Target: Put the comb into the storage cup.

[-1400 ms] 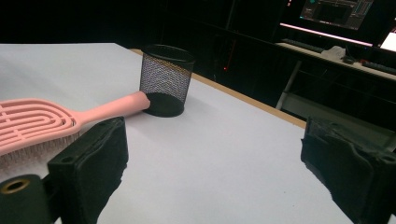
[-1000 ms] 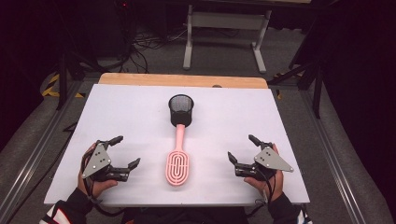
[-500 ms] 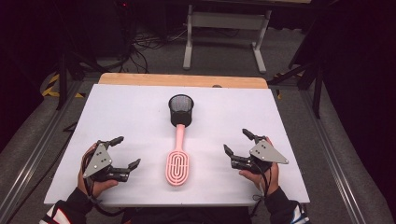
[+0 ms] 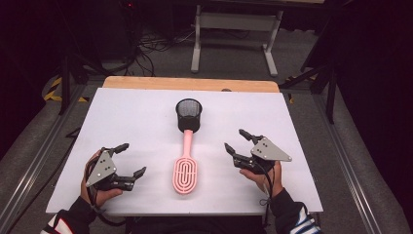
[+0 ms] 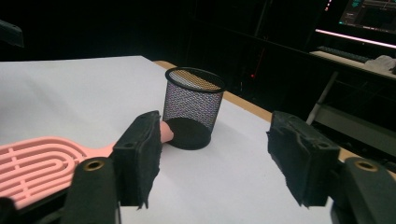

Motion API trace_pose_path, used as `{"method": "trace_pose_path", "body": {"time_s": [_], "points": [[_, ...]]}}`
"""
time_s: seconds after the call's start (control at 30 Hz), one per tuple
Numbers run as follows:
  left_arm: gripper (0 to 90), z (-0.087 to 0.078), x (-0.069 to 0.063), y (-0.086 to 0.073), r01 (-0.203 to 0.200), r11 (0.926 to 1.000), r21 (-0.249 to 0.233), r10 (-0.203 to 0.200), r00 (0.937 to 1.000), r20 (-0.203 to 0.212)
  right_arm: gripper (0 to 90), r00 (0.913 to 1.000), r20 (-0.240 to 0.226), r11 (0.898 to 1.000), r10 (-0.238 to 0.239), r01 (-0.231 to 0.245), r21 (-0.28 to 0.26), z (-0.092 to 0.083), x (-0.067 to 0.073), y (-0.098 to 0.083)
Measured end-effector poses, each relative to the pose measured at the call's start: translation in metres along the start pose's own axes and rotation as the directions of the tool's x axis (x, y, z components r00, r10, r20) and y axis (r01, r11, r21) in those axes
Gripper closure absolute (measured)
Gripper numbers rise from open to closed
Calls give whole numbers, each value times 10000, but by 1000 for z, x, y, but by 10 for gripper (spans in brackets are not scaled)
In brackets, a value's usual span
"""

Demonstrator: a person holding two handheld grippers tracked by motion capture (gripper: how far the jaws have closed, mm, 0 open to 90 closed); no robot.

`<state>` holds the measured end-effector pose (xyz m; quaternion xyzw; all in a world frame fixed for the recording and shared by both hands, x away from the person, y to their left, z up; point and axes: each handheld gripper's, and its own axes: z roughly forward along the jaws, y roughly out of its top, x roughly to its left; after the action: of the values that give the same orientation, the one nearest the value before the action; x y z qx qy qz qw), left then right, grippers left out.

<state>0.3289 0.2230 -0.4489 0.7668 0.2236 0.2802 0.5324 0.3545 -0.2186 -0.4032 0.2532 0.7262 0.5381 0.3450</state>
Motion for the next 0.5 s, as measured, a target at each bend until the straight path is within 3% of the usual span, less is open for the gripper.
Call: {"method": "trace_pose_path", "body": {"time_s": [0.27, 0.37, 0.5], "points": [[85, 1, -1, 0, -96, 9999, 54, 96, 9999, 57, 566, 9979, -647, 9998, -73, 86, 193, 16, 5, 5], [85, 0, 0, 0, -99, 9999, 41, 99, 9999, 30, 678, 9946, -1039, 9995, 26, 6, 308, 25, 7, 7], [86, 1, 0, 0, -69, 10000, 59, 69, 10000, 70, 792, 9889, -1479, 9981, -148, 233, 565, 36, 12, 9]]}}
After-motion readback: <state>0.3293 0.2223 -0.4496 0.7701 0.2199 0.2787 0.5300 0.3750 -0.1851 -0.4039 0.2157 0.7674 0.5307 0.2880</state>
